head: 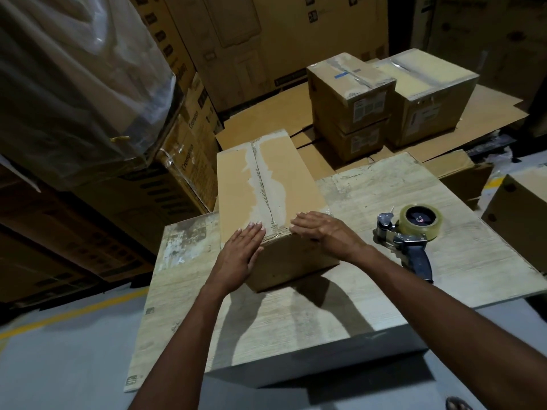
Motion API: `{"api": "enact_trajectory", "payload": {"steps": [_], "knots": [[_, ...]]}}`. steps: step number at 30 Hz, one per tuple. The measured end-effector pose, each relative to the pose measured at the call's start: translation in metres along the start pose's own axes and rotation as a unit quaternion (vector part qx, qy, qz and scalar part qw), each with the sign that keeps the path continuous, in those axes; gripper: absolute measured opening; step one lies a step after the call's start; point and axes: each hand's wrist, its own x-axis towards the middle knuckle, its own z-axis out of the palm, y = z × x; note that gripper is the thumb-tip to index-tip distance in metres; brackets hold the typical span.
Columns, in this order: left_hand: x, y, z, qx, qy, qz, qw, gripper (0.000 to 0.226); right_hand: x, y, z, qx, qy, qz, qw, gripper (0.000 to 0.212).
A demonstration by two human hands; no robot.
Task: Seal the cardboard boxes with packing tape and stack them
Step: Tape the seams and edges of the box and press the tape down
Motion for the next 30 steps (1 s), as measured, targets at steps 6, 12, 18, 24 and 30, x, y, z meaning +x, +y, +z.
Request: {"api": "enact_trajectory", "payload": {"steps": [6, 12, 18, 24, 30], "knots": [[-0.032, -0.015, -0.011, -0.103, 0.015, -0.076, 0.992, 0.054, 0.003, 0.009, -0.011, 0.001, -0.03, 0.003, 1.0, 0.074], [-0.043, -0.016, -0.006, -0.181, 0.066, -0.116, 0.974, 0.049, 0.006, -0.008, -0.005, -0.019, 0.023, 0.032, 0.999, 0.042], [-0.044, -0.015, 0.004, -0.185, 0.113, -0.114, 0.97, 0.047, 0.024, -0.031, 0.028, -0.05, 0.104, -0.006, 0.993, 0.038], [-0.043, -0.017, 0.011, -0.154, 0.131, -0.092, 0.975, 0.047, 0.031, -0.036, 0.04, -0.056, 0.093, -0.041, 0.993, 0.039], [-0.044, -0.014, 0.016, -0.151, 0.157, -0.085, 0.972, 0.048, 0.053, -0.065, 0.068, -0.025, 0.086, -0.078, 0.993, 0.038]]}}
